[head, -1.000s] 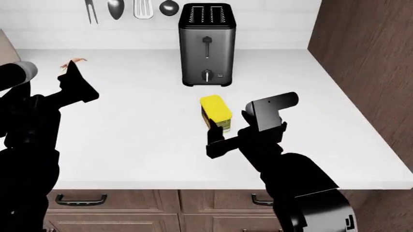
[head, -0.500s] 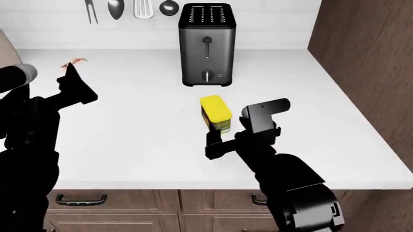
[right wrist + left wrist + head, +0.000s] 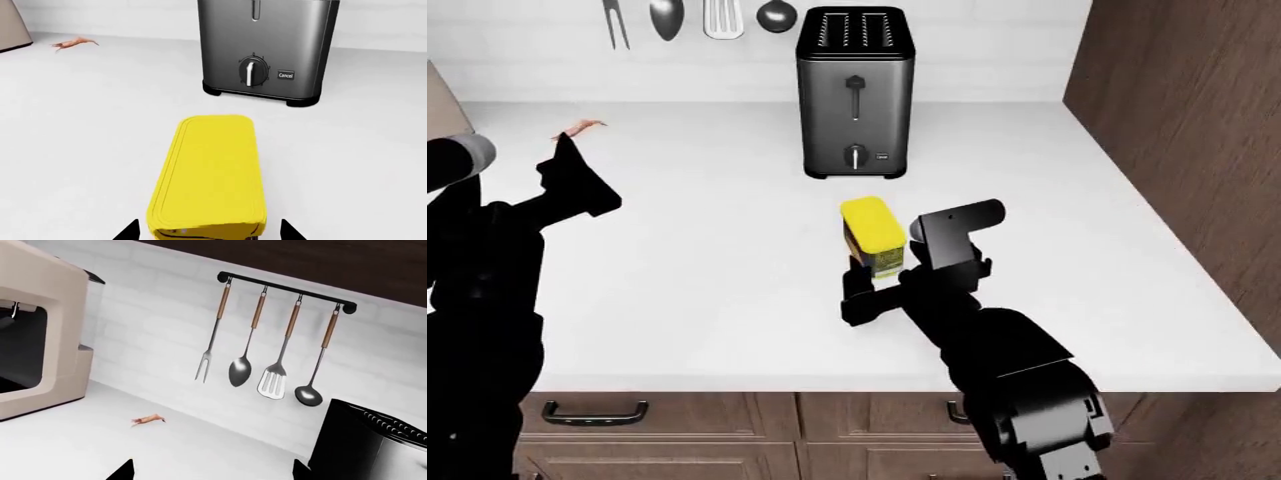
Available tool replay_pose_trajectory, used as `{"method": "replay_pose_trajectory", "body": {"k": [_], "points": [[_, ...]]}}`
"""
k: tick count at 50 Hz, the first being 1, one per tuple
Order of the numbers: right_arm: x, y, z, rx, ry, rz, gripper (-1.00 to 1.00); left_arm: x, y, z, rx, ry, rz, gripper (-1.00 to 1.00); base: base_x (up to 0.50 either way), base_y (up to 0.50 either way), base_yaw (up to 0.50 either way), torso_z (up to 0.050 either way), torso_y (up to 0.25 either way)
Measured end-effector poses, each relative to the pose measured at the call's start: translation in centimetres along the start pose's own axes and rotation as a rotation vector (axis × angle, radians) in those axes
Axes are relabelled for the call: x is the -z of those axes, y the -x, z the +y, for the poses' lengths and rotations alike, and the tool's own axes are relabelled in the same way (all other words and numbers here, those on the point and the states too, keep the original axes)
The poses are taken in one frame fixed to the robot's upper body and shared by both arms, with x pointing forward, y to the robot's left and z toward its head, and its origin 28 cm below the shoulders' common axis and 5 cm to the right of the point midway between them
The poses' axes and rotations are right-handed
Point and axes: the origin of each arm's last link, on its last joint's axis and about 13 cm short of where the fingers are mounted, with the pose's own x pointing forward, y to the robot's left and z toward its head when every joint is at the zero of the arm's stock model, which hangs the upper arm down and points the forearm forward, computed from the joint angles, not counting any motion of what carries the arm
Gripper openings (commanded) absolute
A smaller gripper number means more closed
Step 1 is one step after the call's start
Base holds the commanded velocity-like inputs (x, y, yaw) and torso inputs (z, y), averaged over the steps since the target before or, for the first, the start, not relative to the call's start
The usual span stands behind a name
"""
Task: Pick the cans from the counter and place them in their designated side in the cabinet.
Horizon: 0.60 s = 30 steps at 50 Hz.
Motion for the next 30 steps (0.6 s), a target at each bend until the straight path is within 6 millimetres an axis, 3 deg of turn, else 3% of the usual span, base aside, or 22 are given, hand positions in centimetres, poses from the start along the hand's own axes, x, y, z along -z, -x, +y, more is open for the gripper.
{"method": "replay_pose_trajectory", "body": {"k": [30], "points": [[-0.9,-3.7,-0.4,-0.005,-0.004,0.024,1.0,-0.1,-0.2,0.3,-0.007,0.006,-0.004,1.0,0.0,0.0,0.0,0.0,0.0]]}}
